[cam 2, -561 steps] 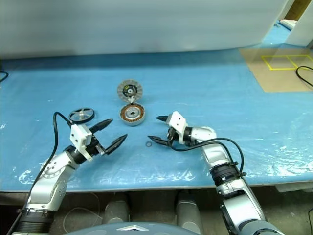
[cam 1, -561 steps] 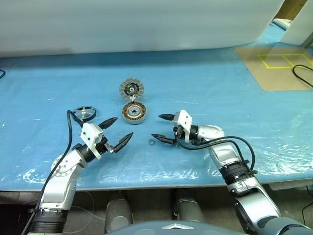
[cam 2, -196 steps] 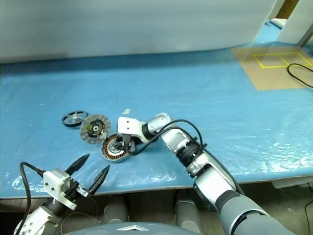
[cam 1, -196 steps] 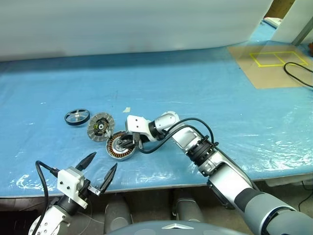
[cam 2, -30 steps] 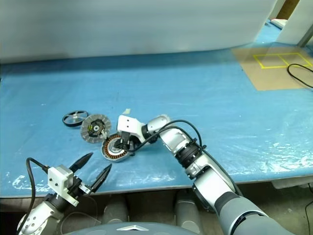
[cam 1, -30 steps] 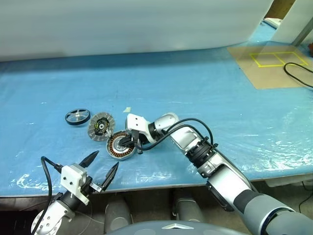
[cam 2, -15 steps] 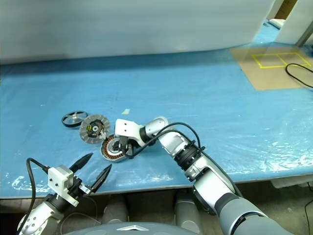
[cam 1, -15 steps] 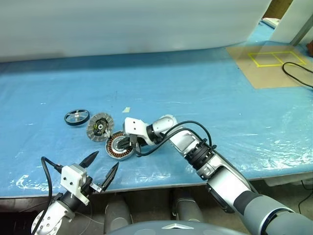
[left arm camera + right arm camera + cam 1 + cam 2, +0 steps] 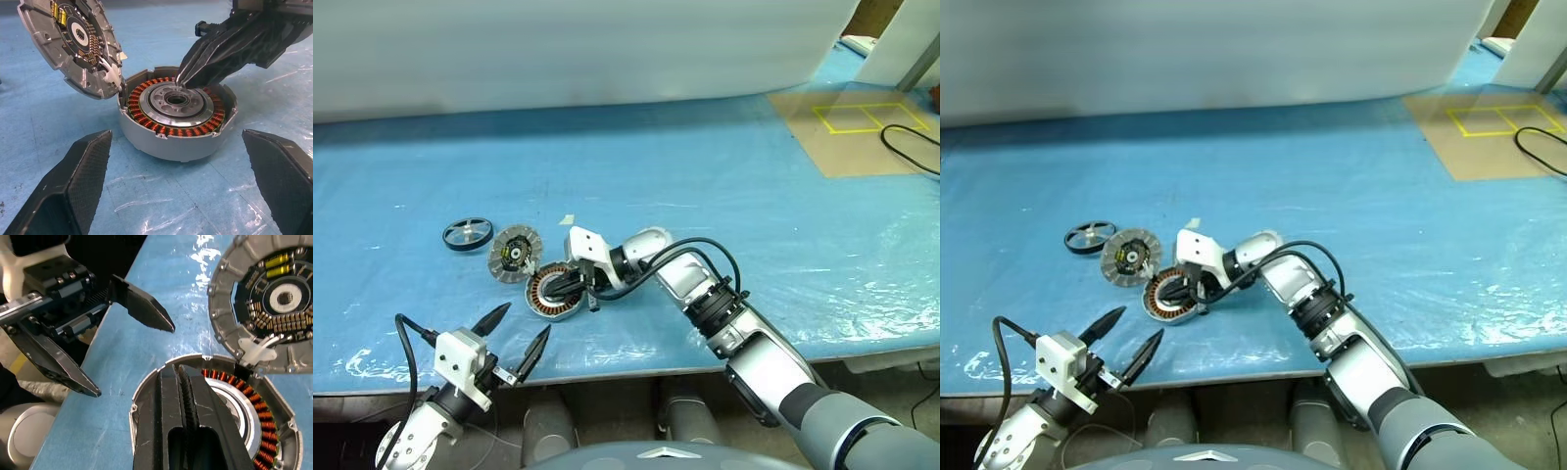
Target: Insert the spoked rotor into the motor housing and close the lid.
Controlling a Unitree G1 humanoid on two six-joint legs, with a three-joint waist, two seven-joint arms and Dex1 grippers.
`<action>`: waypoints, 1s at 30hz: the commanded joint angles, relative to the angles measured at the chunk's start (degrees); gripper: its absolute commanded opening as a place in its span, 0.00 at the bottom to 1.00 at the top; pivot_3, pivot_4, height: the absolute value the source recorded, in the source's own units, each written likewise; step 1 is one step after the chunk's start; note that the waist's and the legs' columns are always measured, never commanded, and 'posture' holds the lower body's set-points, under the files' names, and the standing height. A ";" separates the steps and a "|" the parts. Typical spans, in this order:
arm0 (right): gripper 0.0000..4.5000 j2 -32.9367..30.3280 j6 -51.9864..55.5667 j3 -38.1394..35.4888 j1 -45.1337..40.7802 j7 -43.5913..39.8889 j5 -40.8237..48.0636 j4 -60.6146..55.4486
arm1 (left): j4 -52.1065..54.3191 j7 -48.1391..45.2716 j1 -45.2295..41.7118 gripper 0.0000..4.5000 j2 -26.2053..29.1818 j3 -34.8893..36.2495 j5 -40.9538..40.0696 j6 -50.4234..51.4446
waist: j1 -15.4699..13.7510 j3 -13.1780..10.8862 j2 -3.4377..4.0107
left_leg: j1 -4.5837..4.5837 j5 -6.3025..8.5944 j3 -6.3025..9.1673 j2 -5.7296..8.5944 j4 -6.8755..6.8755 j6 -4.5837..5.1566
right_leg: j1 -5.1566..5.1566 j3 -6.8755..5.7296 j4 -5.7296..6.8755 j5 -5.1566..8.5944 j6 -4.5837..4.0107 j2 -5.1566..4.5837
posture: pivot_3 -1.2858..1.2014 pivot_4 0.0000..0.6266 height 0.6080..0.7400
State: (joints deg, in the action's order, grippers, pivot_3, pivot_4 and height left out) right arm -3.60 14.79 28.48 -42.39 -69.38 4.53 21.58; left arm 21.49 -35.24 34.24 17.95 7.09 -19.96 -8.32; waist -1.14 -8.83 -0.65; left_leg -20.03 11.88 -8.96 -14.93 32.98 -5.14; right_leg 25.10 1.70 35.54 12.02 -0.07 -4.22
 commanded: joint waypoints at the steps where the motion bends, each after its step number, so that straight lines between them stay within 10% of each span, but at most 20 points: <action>1: 0.01 0.29 -3.66 -1.81 -0.62 -1.13 1.78 -1.26 | 1.14 0.09 0.79 1.00 0.22 1.04 -0.68 -0.85 | 0.00 0.00 0.00 | 0.00 0.00 0.00 0.00 0.00 0.00 | 0.00 0.00 0.00 0.00 0.00 0.00 | 0.52 0.24 1.00; 30: 0.01 0.84 -8.76 1.01 -0.64 1.99 -5.13 3.79 | 13.03 -1.91 -5.23 1.00 15.17 20.12 -15.58 14.94 | 0.09 0.00 -0.01 | -0.05 0.00 0.00 0.01 0.04 0.00 | 0.03 -0.03 0.05 0.00 -0.01 0.01 | 0.52 0.24 1.00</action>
State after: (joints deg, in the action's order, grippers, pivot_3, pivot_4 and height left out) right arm -3.63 6.45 28.79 -43.24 -67.37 -0.35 26.94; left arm 32.49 -37.17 29.45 32.39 24.55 -34.00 6.44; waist -1.05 -8.83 -0.66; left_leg -20.07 11.88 -8.96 -14.92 33.03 -5.14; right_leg 25.14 1.67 35.62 12.02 -0.08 -4.21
